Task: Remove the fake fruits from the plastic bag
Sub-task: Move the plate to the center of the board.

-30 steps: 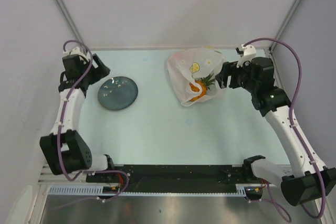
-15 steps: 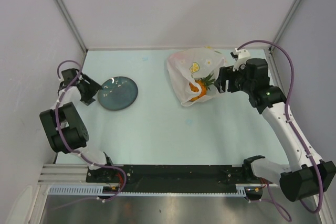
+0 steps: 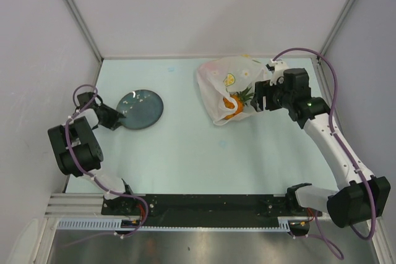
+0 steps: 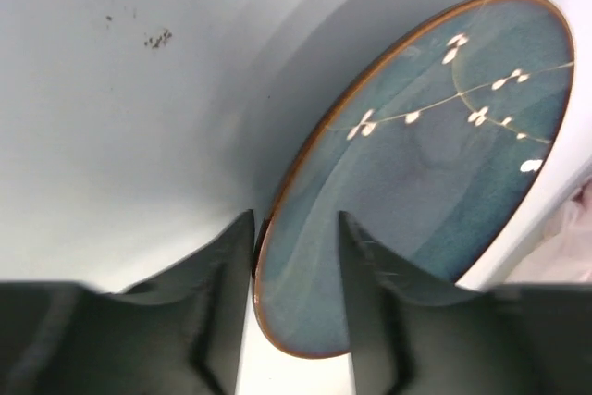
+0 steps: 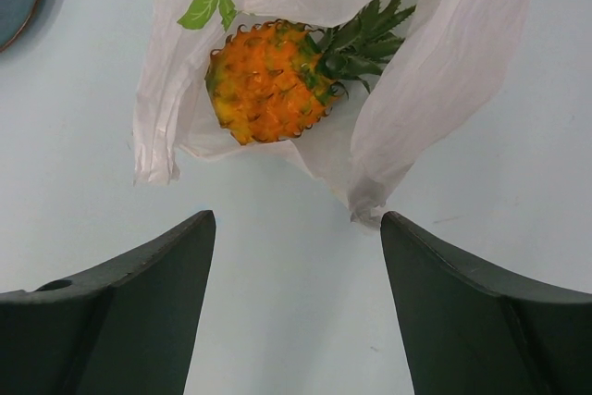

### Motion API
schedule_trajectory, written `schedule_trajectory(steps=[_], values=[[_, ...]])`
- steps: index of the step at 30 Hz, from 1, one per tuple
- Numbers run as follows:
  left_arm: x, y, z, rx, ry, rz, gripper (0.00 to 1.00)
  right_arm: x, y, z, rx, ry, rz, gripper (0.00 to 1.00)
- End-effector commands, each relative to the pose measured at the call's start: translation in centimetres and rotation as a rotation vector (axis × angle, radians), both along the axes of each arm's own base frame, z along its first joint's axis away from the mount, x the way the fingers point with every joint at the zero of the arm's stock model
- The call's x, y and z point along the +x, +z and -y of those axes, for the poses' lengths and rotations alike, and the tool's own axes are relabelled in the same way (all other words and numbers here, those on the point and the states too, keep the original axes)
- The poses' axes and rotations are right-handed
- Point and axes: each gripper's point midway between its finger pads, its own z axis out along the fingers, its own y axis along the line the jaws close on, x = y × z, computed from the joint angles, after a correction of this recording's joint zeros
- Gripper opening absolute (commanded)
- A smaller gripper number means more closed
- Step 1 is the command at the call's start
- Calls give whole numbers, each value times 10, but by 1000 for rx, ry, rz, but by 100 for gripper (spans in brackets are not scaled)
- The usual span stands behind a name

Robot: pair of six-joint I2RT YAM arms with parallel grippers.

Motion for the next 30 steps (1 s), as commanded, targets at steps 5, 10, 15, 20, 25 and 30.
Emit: schedule_trajectory(steps=[5,10,15,20,25,30], values=[[1,-9,21,-91,-28,79,22,5,14,-8,10,29,40,77],[1,-12,43,-101,-113,105,0,9,13,-9,-7,48,55,77],[0,-13,89,-124,-307,114,0,10,11,-10,-11,54,68,77],[-17,-18,132,-131,-427,82,0,6,16,-9,-7,54,94,77],[-48,-31,167,-132,-547,4,0,4,24,-7,-8,52,127,77],[-70,-40,191,-141,-641,-52,0,3,28,-6,-8,50,138,77]])
